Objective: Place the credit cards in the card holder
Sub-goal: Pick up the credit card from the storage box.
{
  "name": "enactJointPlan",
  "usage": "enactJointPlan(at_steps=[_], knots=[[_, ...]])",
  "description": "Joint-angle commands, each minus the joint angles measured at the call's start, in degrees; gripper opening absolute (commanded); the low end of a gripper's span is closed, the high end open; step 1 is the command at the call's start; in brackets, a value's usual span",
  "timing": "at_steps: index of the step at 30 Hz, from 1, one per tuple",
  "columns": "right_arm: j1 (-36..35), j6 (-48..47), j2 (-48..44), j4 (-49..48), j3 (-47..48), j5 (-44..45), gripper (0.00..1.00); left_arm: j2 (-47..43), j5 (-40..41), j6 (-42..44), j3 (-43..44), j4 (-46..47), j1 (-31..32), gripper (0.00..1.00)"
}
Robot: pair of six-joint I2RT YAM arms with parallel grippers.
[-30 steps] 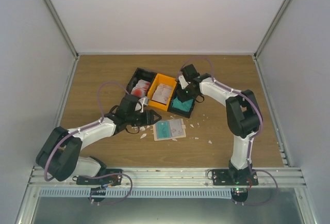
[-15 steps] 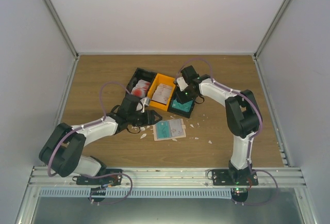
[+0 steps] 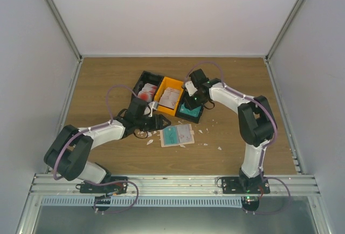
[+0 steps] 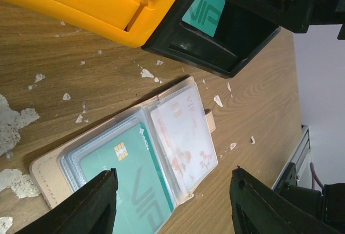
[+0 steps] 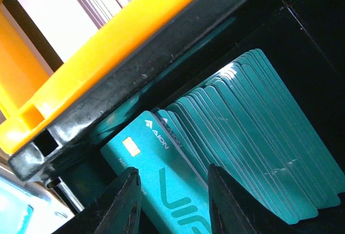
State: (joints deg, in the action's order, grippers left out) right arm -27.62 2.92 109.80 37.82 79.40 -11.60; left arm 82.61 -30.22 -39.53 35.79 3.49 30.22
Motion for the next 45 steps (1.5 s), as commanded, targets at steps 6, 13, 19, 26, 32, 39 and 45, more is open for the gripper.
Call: enactJointPlan(at_steps=[6,13,19,26,32,39,45], knots=[[-1.5,-0.11,1.29,1.54,0.1,3.65,0.34,2.06,-1.07,-0.04,1.82,3.48,-0.07,0.56],[-2.3,0.32,1.31,1.24,-0.84,5.65,0.34,3.01,-1.2,-1.06,2.53,5.17,-0.02,0.48],[-2.44,0.55,2.37,0.57,-0.21,7.18,0.38,5.26,-2.21,-1.76,3.4,6.27,0.06,0.48],[-2.79,0.27,2.28,1.16,-0.57,6.46,0.36,7.88,-2.15,-2.82,4.69,7.13,0.17,0.47],[-3.05,-0.2,0.66,0.67,-1.99,4.53,0.3,11.51,-1.99,-3.8,6.49,7.97,0.52,0.45],[-3.06,-0.15,0.8,1.02,-2.64,3.84,0.29,14.83,-1.76,-4.26,8.37,8.25,0.81,0.42],[-3.07,-0.19,-1.08,0.96,-3.5,1.08,0.27,17.02,-1.25,-4.96,9.85,8.93,1.14,0.4]])
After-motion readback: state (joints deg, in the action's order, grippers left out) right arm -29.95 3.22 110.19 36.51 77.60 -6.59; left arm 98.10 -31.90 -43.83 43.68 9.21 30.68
